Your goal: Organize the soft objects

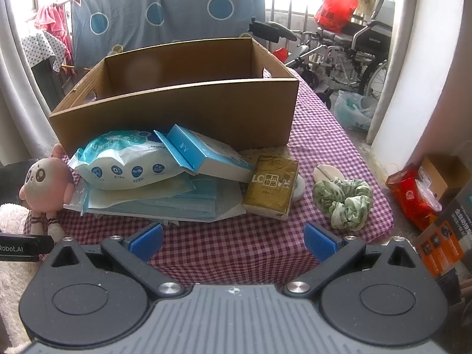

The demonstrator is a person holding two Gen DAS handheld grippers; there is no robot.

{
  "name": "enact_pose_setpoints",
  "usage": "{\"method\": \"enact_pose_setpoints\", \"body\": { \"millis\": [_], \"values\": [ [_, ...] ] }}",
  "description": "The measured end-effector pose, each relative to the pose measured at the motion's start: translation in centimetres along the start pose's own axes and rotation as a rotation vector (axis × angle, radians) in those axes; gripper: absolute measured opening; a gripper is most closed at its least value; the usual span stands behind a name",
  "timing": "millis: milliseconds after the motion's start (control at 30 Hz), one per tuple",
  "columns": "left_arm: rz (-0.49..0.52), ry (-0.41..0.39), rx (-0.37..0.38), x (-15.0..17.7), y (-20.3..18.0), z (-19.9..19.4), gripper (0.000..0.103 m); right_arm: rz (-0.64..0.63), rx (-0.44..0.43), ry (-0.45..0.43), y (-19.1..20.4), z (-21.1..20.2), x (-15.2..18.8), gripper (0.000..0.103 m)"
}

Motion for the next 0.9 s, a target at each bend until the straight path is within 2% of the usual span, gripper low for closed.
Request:
{"method": "enact_pose_setpoints", "body": {
  "millis": [900],
  "values": [
    [0.070, 0.025, 0.036, 0.2, -1.9, 0.2, 0.103, 0.012, 0.034, 0.009, -1.3, -0.3, 0.3, 0.103]
  ]
}}
Point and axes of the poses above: each gripper's, at about its wrist camera, not at the fingertips, and z roughly the way its jaws point, y to its left, x to its underside, the point moved 6 cm from there along z, roughly the way its jaws point, and after that the axes turned 11 degrees about x, right-handed, at the moved point
